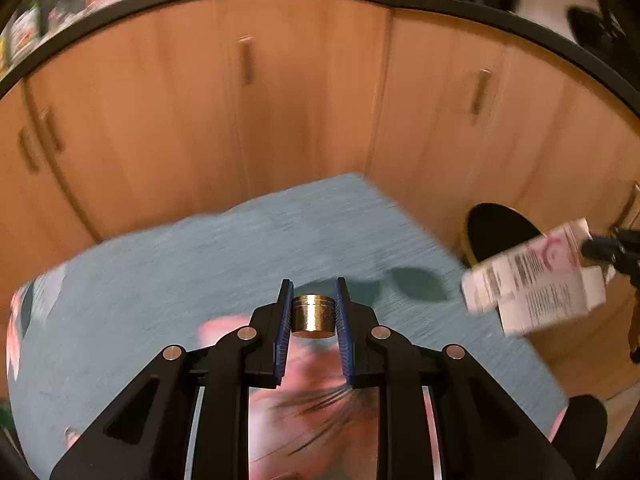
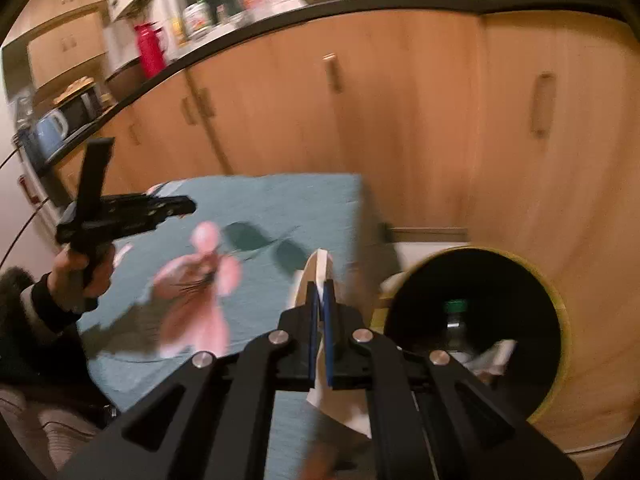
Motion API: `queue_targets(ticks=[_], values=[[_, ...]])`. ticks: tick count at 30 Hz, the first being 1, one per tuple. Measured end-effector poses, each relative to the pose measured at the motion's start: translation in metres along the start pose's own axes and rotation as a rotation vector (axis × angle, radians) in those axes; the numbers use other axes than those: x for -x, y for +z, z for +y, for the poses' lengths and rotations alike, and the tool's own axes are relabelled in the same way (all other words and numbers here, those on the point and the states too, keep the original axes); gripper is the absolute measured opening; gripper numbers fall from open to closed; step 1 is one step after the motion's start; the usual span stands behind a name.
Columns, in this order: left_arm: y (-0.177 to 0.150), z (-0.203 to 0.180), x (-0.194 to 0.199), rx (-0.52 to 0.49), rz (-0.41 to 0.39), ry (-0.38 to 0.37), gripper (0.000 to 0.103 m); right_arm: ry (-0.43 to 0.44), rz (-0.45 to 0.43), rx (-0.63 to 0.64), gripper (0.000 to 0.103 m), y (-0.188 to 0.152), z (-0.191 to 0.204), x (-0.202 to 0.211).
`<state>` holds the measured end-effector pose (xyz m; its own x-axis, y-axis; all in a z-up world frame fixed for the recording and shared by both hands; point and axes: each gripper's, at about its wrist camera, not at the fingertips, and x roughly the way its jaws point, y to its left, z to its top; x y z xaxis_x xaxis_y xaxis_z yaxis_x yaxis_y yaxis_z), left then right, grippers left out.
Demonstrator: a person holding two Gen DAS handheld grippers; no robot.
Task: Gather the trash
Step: 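Carry the medicine box and brass cap to the bin and release them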
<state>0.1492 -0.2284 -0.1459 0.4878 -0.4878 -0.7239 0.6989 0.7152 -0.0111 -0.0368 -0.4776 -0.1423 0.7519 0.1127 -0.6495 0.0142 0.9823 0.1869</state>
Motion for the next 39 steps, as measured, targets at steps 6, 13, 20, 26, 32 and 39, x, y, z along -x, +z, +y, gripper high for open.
queue_targets(ticks=[6, 13, 20, 26, 32, 39], values=[[0.021, -0.061, -0.02, -0.076, -0.008, -0.019, 0.019, -0.086, -0.004, -0.006, 0.004, -0.002, -0.04, 0.013], [0.026, -0.097, -0.036, -0.136, -0.007, -0.026, 0.019, -0.18, 0.009, -0.014, 0.004, -0.007, -0.074, 0.005], [0.024, -0.122, -0.044, -0.178, 0.006, -0.036, 0.019, -0.252, 0.052, -0.071, 0.038, -0.023, -0.106, -0.016], [0.026, -0.131, -0.049, -0.196, 0.012, -0.049, 0.019, -0.23, 0.01, -0.082, 0.05, -0.04, -0.095, 0.002], [0.033, -0.157, -0.063, -0.244, 0.025, -0.079, 0.019, -0.209, -0.074, -0.094, 0.064, -0.061, -0.064, 0.032], [0.047, -0.227, -0.109, -0.312, 0.092, -0.179, 0.021, -0.204, -0.077, -0.159, 0.067, -0.089, -0.068, 0.039]])
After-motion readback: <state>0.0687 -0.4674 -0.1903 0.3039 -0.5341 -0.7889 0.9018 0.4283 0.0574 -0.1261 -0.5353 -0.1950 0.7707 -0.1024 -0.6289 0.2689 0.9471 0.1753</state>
